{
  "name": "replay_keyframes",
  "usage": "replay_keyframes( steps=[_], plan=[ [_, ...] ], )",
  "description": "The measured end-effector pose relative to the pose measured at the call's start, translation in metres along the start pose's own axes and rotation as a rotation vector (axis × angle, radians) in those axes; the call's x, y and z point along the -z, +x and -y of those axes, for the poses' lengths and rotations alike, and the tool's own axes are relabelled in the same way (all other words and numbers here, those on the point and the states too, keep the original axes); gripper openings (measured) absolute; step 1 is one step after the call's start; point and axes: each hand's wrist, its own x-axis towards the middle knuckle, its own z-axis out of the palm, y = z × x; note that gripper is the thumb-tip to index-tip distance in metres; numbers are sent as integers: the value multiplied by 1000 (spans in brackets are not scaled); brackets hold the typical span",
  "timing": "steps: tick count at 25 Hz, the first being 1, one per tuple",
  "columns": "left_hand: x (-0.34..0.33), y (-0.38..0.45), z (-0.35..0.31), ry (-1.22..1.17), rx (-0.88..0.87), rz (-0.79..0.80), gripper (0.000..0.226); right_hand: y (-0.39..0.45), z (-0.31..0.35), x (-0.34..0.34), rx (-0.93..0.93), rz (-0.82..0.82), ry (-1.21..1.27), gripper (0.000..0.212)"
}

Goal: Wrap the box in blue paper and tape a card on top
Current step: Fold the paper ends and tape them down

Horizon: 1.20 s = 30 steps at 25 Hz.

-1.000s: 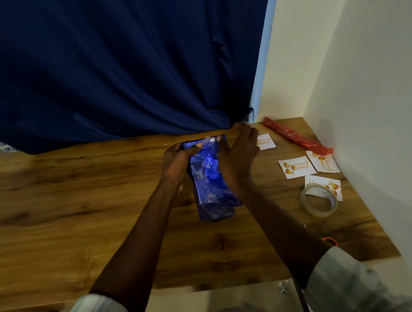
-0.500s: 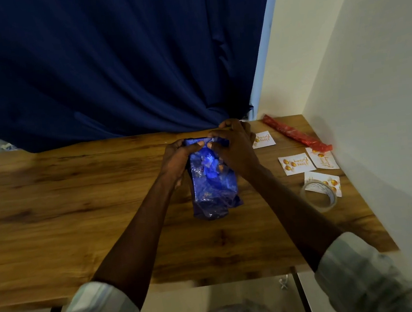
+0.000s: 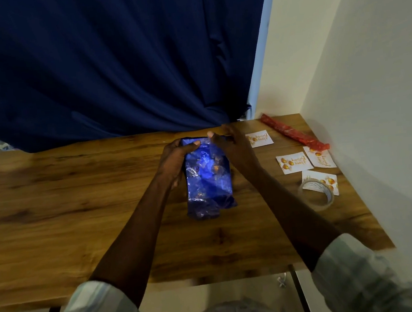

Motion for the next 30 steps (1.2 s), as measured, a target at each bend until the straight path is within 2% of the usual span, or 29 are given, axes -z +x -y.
replay_keyframes(
  steps=[2,4,7,10,14,18,20,23,25,27,30],
  plan=[
    [-2,1,1,17,7,16,10,-6,-1,-8,-5,-49,64,28],
    [-7,0,3,11,18,24,16,-8,-4,-12,39,-103,88,18],
    [-9,1,5,4,18,33,42,-7,-4,-14,49,-128,112,14],
    [-14,0,6,38,-12,-9,52,-7,-1,-15,34,-140,94,15],
    [-13,4,8,31,-6,-53,28,-4,-6,-14,40,-119,105,17],
    [-11,6,12,40,45,-24,32,0,-12,-11,-16,-83,107,25],
    [-12,5,12,41,64,-26,23,-2,-15,-12,-26,-92,141,28],
    [-12,5,11,45,76,-16,22,-2,-18,-13,5,-95,115,22],
    [-11,6,13,65,92,-31,22,-1,-21,-11,-34,-31,126,19],
    [-8,1,13,-29,136,-66,12,1,-26,-7,-43,-14,119,24],
    [12,2,21,-291,191,-172,24,2,-39,6,-107,-101,103,25]
  ],
)
